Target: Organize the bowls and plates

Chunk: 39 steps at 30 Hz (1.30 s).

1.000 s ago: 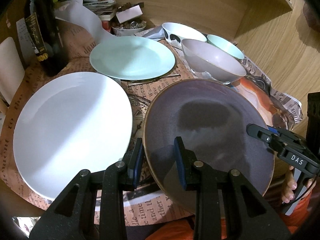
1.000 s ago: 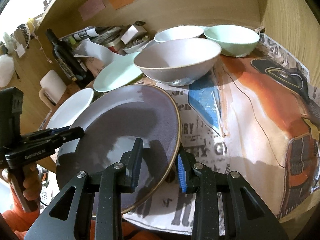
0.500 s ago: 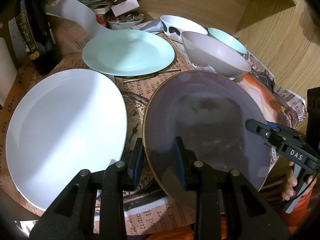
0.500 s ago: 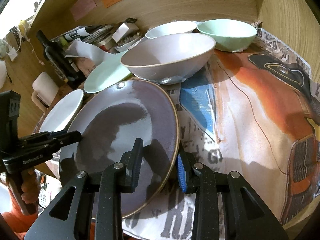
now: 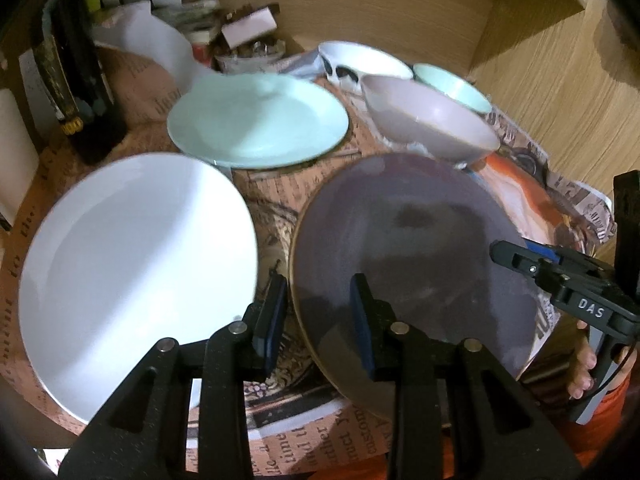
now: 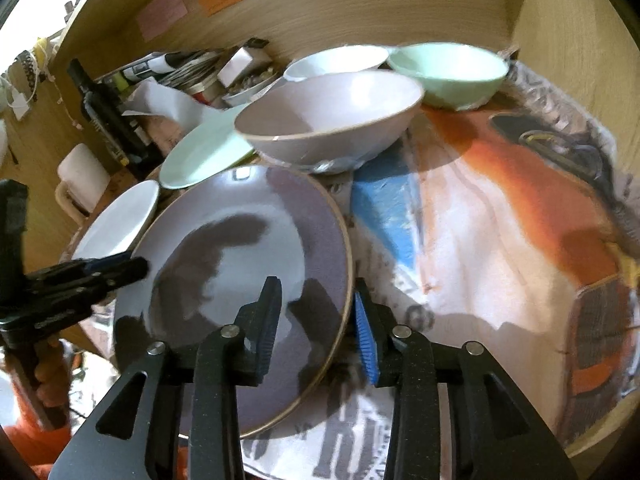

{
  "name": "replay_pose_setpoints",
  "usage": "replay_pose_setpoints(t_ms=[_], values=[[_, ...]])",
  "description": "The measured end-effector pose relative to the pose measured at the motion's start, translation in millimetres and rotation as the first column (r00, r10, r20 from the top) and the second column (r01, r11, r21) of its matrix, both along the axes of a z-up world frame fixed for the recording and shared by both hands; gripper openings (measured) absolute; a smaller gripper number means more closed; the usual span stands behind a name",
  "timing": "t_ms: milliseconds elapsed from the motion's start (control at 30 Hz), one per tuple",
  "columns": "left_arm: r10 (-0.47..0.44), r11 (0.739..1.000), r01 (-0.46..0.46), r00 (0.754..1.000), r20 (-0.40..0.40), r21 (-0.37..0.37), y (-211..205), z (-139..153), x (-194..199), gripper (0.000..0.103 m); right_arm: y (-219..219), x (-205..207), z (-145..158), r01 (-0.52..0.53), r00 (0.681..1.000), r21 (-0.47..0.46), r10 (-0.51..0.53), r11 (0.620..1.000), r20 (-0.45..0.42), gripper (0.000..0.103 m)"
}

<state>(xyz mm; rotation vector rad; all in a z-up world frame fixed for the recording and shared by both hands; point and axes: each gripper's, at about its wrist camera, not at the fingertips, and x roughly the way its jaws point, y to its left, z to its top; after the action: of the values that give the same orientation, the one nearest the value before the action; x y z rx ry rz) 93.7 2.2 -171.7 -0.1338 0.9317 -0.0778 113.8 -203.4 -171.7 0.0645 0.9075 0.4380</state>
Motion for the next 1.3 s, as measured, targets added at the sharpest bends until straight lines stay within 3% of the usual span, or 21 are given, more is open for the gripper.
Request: replay_pose_setpoints(t_ms=[67, 200, 267, 533, 967, 1300], values=[[0.006, 1.000, -0.006, 0.999, 0.032, 0.011, 0, 9, -4, 0.041, -2, -3, 7, 0.023, 0.999, -0.021, -0.022, 1.000, 0.039, 0.046], [0.010, 1.000, -0.012, 0.995, 0.101, 0.021, 1, 28, -10, 0.050, -5, -8, 25, 0.030, 0.995, -0.008, -0.029, 1.000, 0.093, 0.049], [0.019, 0.999, -0.022, 0.991, 0.131, 0.024, 3, 37, -12, 0.058, -4, -12, 35, 0.032, 0.991, 0.001, -0.032, 0.999, 0.127, 0.058], [0.073, 0.995, -0.086, 0.970, 0.232, 0.045, 23, 57, -26, 0.079, 23, -22, 63, -0.012, 0.973, 0.018, 0.008, 1.000, 0.231, 0.068], [0.155, 0.979, -0.187, 0.941, 0.301, 0.081, 78, 62, -49, 0.090, 93, -13, 67, -0.132, 0.964, 0.014, 0.125, 0.991, 0.234, 0.075], [0.233, 0.966, -0.253, 0.944, 0.234, 0.060, 138, 37, -48, 0.090, 152, -3, 47, -0.199, 0.963, -0.039, 0.203, 0.979, 0.176, 0.075]])
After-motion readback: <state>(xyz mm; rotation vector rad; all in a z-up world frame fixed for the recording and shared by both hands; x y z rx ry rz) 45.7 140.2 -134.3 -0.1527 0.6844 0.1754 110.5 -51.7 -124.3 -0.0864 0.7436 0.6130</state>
